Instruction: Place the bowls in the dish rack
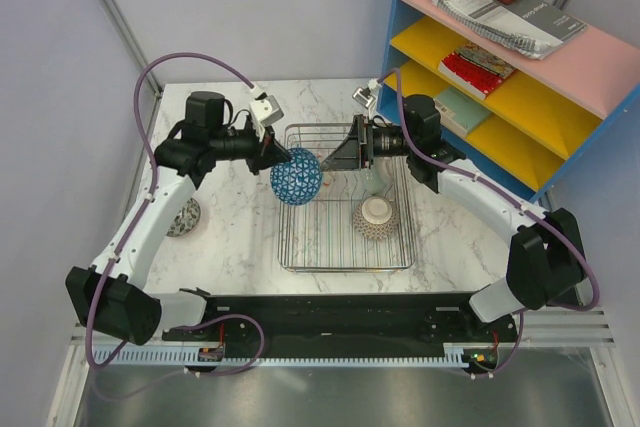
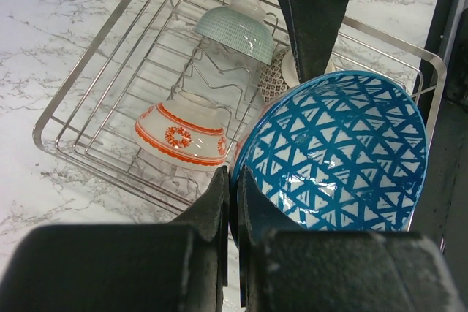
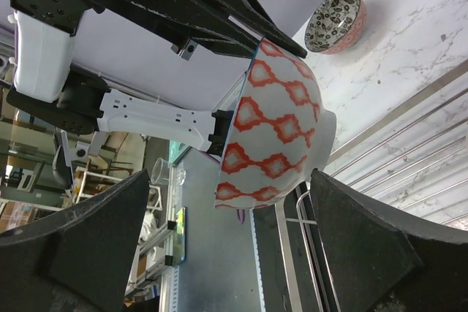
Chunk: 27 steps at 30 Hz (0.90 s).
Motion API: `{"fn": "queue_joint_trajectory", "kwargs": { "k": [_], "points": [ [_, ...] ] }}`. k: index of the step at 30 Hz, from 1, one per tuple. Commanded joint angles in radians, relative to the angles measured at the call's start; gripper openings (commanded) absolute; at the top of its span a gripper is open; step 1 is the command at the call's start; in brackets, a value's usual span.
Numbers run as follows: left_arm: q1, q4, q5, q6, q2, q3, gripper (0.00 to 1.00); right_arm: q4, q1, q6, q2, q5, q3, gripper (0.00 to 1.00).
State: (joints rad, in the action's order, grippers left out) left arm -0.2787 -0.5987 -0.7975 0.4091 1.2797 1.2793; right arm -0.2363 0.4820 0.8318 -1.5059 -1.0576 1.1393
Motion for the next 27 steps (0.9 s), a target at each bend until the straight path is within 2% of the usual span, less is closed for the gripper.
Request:
{"fn": "queue_joint_trajectory", "kwargs": {
  "k": [1, 14, 27],
  "points": [
    [-0.016, 0.039, -0.009, -0.016, -0.006, 0.041, 0.02, -0.061, 0.001, -0.006, 0.036, -0.013, -0.016, 0.98],
    [-0.056, 0.043, 0.004, -0.035, -0.046, 0.061, 0.02, -0.008, 0.003, -0.074, 0.004, 0.036, -0.015, 0.98],
    [-0.071, 0.114, 0.058, -0.055, -0.085, 0.029, 0.02, -0.011, 0.018, -0.071, -0.042, 0.039, -0.015, 0.98]
  ]
}}
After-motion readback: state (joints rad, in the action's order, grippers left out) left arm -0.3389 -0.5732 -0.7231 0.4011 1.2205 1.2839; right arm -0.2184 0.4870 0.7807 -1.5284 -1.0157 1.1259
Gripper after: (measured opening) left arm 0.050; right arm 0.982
